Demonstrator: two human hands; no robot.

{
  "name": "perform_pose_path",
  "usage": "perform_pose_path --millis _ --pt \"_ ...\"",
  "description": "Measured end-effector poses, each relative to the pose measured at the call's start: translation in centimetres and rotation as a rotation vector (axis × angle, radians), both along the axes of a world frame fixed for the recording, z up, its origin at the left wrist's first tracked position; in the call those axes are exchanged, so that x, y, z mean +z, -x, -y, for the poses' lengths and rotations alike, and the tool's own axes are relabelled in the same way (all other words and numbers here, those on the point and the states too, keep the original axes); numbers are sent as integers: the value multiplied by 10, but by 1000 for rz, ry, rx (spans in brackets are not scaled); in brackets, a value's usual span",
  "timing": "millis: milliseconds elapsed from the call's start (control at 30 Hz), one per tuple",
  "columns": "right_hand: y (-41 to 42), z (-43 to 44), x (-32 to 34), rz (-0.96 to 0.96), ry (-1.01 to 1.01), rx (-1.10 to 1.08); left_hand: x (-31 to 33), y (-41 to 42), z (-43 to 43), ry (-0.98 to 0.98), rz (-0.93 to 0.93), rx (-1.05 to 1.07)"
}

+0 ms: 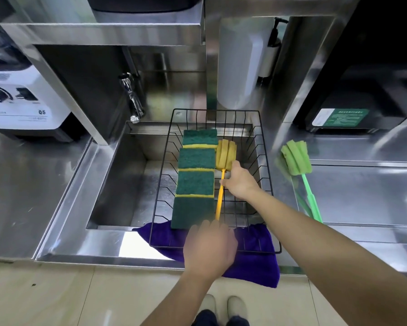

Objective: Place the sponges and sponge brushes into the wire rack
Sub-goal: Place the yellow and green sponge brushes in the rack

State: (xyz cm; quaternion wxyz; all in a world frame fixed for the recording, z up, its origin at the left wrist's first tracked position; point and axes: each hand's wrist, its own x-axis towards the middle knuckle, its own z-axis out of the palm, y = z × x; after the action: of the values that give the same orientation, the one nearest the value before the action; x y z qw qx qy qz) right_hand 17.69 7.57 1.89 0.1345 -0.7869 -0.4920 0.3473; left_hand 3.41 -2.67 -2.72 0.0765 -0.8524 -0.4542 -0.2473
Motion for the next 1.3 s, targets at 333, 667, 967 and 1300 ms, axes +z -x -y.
perform_pose_path --millis 333,667,967,1300 --pt "-58 25 34 34 -501 -344 -1 -1 -1 -28 -5 3" --pt "-126 85 7 494 -26 -363 0 -1 0 -14 -75 -151" --pt "-130 97 -6 365 90 -282 6 -2 1 -23 -76 -138" --pt "-102 61 66 115 -619 -443 4 -3 1 -21 -42 -118"
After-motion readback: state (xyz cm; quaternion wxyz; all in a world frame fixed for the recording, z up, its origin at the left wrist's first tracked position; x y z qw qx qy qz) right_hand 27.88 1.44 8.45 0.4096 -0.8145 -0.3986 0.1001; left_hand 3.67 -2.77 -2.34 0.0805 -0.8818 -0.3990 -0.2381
